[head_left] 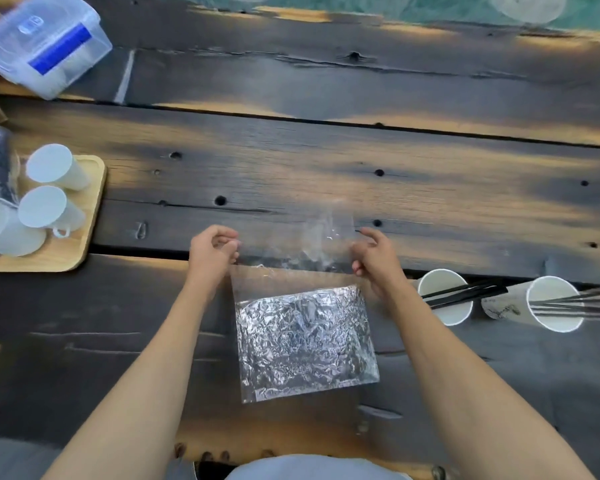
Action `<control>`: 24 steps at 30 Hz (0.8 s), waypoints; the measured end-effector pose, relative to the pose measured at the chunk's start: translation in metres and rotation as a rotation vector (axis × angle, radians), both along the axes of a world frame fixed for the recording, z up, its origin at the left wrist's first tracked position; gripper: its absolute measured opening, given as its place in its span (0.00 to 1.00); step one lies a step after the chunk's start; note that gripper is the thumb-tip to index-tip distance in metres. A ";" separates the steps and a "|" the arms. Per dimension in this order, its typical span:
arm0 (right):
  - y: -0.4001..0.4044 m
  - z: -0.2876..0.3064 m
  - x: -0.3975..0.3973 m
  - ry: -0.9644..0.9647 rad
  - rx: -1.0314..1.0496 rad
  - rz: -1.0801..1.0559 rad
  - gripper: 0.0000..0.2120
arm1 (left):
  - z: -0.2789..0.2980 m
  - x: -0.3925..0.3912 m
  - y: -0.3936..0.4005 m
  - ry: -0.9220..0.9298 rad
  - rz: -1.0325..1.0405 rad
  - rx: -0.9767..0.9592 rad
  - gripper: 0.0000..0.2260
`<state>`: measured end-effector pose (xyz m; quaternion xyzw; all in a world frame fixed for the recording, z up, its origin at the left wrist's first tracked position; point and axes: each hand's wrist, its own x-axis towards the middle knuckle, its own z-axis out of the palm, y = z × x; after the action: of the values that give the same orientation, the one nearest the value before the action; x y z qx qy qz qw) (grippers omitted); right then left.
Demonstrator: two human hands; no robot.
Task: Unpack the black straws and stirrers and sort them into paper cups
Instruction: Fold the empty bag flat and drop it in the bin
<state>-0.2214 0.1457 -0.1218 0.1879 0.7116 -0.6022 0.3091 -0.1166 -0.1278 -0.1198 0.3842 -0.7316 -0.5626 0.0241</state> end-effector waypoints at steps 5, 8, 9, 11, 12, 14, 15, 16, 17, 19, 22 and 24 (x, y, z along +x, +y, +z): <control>0.001 0.030 0.008 0.173 -0.012 0.070 0.06 | 0.026 0.035 -0.003 0.088 -0.059 0.026 0.11; 0.011 0.039 0.030 0.191 -0.024 0.139 0.08 | 0.038 0.068 0.004 0.094 -0.050 0.019 0.08; 0.016 0.039 0.039 0.197 -0.025 0.153 0.09 | 0.040 0.080 0.007 0.084 -0.043 0.005 0.07; 0.027 0.038 0.059 0.246 0.008 0.188 0.09 | 0.043 0.104 0.017 0.084 -0.017 0.012 0.07; 0.033 0.036 0.069 0.263 0.026 0.198 0.08 | 0.044 0.116 0.022 0.096 -0.007 0.024 0.07; 0.044 0.031 0.088 0.248 0.003 0.173 0.04 | 0.043 0.137 0.034 0.108 0.007 0.037 0.07; 0.049 0.029 0.098 0.237 -0.014 0.152 0.04 | 0.041 0.148 0.039 0.106 0.015 0.046 0.06; 0.053 0.026 0.107 0.220 -0.032 0.122 0.04 | 0.039 0.159 0.043 0.105 0.023 0.065 0.06; 0.056 0.023 0.116 0.185 -0.065 0.072 0.04 | 0.035 0.169 0.048 0.102 0.033 0.091 0.06; 0.063 0.016 0.129 0.057 -0.185 -0.070 0.09 | 0.024 0.187 0.056 0.095 0.076 0.166 0.09; 0.070 0.010 0.146 -0.113 -0.332 -0.243 0.19 | 0.011 0.206 0.066 0.127 0.258 0.389 0.09; 0.075 0.008 0.155 -0.167 -0.356 -0.292 0.23 | 0.004 0.214 0.071 0.122 0.334 0.488 0.10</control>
<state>-0.0661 0.2206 -0.1142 0.2803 0.5316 -0.7388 0.3049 0.0972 -0.0566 -0.1153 0.4591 -0.4984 -0.7323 0.0673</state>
